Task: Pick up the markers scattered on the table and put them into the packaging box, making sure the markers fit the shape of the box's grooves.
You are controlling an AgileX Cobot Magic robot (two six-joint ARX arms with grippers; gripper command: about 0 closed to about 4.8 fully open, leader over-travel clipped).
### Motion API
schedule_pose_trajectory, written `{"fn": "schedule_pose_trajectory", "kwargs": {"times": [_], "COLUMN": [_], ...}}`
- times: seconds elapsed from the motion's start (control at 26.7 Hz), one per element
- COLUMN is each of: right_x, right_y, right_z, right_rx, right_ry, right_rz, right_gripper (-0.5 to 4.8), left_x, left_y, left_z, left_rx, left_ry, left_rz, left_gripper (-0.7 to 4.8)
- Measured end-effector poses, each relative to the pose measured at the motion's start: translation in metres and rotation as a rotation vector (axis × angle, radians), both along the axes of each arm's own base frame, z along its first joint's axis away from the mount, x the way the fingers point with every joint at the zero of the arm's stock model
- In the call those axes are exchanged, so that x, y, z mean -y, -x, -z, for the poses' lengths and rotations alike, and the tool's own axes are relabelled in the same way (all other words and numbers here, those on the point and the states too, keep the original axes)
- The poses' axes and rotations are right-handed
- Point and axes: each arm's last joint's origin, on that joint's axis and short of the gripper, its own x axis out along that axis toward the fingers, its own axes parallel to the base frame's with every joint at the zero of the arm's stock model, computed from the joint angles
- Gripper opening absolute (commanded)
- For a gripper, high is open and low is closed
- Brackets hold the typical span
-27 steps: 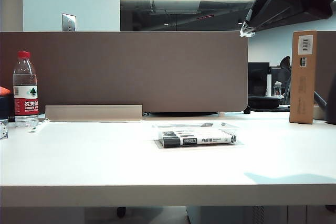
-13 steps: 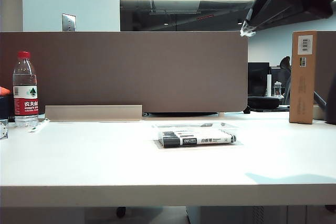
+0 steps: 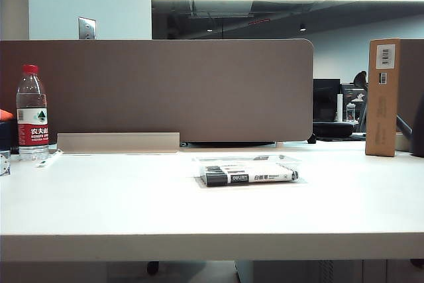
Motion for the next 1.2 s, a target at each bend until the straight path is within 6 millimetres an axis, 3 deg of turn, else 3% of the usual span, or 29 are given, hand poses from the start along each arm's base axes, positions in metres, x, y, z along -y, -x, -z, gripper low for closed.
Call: {"fn": "schedule_pose_trajectory", "kwargs": {"times": [0.22,0.37,1.2], "right_x": [0.018,0.025,0.031], "right_y": [0.007,0.013,0.013], "right_z": [0.058,0.073,0.077], "right_rx": [0.009,0.091,0.054], "right_ry": [0.215,0.21,0.285], "right_rz": [0.002,-0.078,-0.09], "right_gripper": [-0.03,-0.03,-0.03], "left_x": [0.0,0.0,0.0], "left_y": [0.0,0.0,0.0], "left_z": [0.0,0.0,0.001], "left_rx": [0.0,0.001,-0.007], "left_ry": [0.0,0.0,0.0], "left_rz": [0.001,0.001,0.002], "left_gripper": [-0.02,-0.02,-0.02]}}
